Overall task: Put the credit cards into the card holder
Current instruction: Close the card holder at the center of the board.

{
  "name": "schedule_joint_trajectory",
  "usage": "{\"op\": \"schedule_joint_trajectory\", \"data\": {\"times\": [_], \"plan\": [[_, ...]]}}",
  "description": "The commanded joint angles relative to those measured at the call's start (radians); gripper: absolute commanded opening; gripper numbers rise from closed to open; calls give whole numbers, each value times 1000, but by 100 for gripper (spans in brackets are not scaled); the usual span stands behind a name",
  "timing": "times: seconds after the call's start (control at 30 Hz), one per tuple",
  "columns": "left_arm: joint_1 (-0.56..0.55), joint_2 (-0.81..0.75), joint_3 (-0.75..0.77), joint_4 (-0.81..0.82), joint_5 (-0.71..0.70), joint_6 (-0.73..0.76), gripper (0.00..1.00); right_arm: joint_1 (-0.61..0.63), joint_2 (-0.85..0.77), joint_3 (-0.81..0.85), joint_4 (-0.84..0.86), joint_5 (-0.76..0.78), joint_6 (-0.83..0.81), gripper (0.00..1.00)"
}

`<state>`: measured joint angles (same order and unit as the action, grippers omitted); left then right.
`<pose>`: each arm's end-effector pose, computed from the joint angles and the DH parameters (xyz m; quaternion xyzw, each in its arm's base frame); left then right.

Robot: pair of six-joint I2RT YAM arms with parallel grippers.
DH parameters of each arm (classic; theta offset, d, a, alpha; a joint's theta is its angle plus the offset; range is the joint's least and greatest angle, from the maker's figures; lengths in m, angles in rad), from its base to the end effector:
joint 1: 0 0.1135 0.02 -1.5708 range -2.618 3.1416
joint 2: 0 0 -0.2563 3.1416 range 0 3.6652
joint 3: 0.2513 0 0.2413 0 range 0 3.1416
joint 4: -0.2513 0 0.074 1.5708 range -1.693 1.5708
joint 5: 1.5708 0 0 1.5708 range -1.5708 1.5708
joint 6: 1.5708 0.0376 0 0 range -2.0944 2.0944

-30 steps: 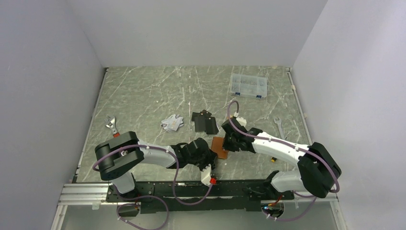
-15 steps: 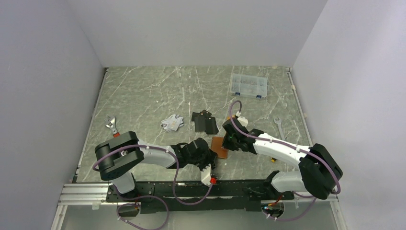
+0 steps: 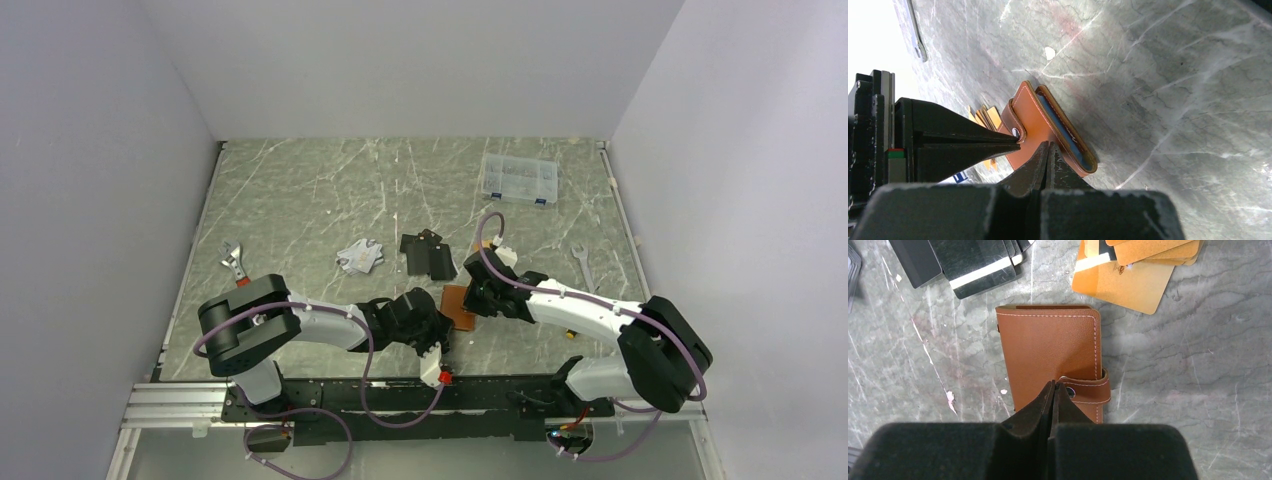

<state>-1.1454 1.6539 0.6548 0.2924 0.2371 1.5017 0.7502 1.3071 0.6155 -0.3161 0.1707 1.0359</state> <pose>0.1167 -0.2790 0.1330 0.8864 0.1727 -0.0320 0.4282 0.1732 0.1527 0.1642 0.1597 0.9440 0.1643 0.2374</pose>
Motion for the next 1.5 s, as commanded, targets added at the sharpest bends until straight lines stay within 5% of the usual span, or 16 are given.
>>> {"op": "schedule_joint_trajectory", "data": {"times": [0.0,1.13,1.47], "plan": [[-7,-24,-1,-1,1,-13,0,-3,10,-20,15,10,11,0],[25,-48,34,-64,-7,-61,0,-36,-40,-237,85,-6,147,0],[167,-96,250,-411,169,-281,1,-54,47,-213,-41,-32,170,0]]}}
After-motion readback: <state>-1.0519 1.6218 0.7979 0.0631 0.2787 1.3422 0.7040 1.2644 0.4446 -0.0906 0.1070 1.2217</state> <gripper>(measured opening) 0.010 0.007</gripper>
